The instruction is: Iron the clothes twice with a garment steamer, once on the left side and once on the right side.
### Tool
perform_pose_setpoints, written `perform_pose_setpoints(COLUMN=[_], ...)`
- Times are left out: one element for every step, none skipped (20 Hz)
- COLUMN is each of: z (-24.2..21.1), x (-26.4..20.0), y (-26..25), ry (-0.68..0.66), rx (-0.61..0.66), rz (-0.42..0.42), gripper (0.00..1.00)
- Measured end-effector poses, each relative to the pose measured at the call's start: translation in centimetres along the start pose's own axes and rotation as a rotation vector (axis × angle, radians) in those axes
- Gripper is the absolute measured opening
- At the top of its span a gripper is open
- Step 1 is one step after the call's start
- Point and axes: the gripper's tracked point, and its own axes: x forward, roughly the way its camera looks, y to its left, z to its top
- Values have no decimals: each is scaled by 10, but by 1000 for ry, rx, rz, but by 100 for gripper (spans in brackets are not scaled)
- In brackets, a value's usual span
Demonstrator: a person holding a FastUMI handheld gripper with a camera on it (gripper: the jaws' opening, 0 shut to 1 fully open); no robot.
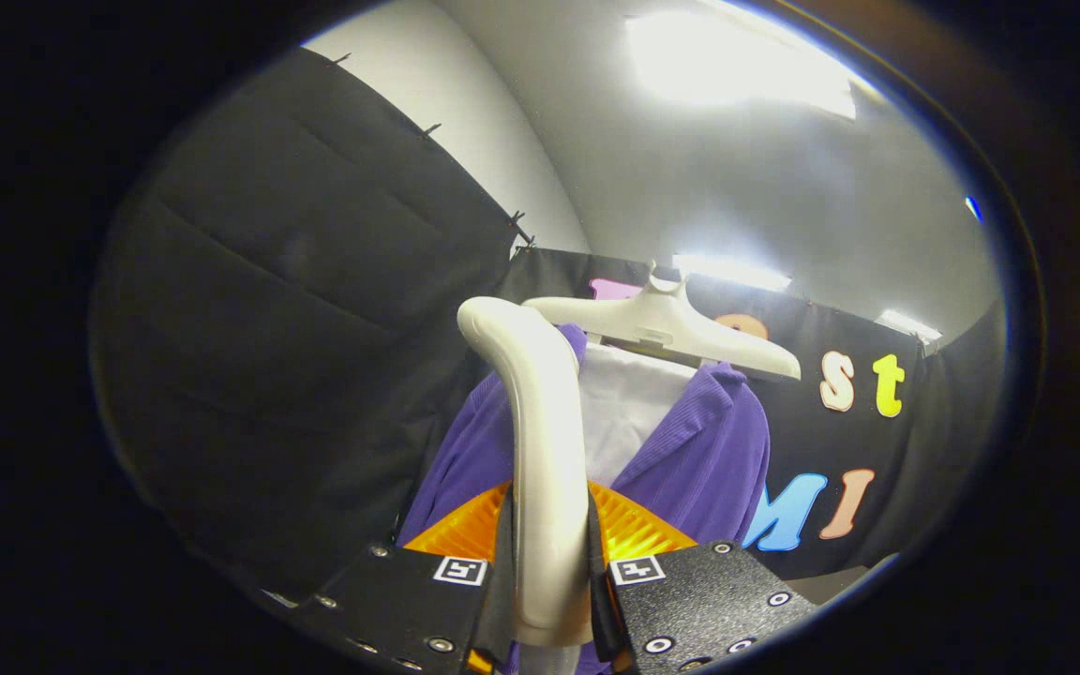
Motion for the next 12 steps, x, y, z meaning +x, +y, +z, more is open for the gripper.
perform_pose_setpoints(z=[-12, -23, -34, -43, -53, -60, -68, -73, -80, -87, -93, -97], x=[4, 5, 6, 6, 4, 0, -1, -2, -5, -7, -11, -15], y=[1, 3, 8, 16, 18, 18, 20, 23, 28, 32, 36, 38], ry=[28, 61, 87, 109, 130, 146, 157, 163, 172, 185, 193, 195], rx=[10, 28, 62, 96, 107, 100, 94, 93, 91, 85, 82, 81], rz=[-9, -7, 11, 31, 35, 26, 23, 26, 31, 39, 46, 52], gripper=[33, 33, 33, 33, 33, 33, 33, 33, 33, 33, 33, 33])
